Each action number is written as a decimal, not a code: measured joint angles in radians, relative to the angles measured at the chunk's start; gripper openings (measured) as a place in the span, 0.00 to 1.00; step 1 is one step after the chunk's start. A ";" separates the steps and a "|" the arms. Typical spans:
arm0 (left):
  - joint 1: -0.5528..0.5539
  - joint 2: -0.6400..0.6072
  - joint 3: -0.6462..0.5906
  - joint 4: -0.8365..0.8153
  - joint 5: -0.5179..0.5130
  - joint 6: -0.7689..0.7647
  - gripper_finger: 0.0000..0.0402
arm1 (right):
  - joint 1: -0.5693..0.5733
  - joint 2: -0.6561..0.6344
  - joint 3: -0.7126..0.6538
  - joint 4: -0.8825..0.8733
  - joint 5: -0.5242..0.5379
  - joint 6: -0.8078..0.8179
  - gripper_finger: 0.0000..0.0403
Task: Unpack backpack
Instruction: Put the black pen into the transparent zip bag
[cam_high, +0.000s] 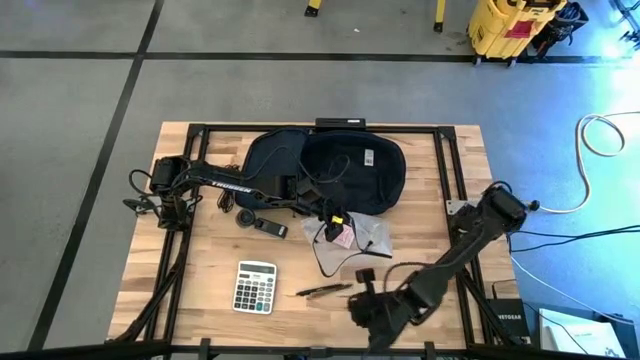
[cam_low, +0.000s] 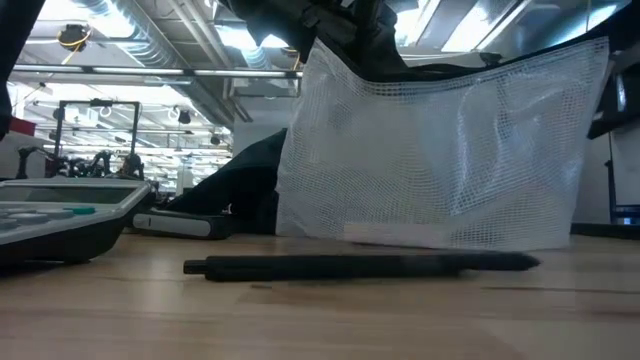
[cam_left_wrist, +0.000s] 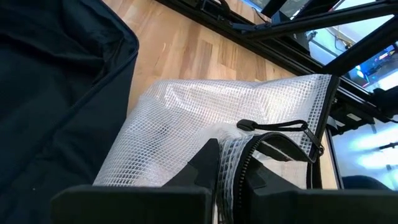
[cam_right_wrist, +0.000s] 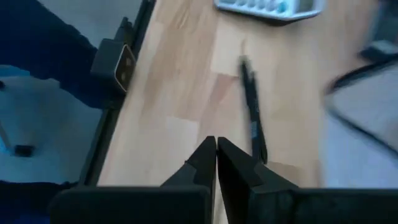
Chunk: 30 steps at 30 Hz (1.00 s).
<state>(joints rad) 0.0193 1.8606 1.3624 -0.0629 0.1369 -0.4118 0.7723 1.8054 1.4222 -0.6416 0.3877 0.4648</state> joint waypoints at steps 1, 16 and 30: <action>0.000 0.000 0.000 0.000 0.000 0.000 0.00 | 0.005 -0.003 0.024 -0.045 0.022 0.003 0.01; 0.000 0.000 0.000 0.000 0.010 0.000 0.00 | -0.102 0.098 -0.118 0.205 0.076 -0.021 0.21; 0.000 0.000 0.000 -0.001 0.018 -0.007 0.00 | -0.149 0.165 -0.131 0.307 0.022 -0.276 0.56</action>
<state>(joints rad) 0.0189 1.8606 1.3624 -0.0639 0.1546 -0.4191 0.6234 1.9707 1.2915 -0.3342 0.4094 0.1884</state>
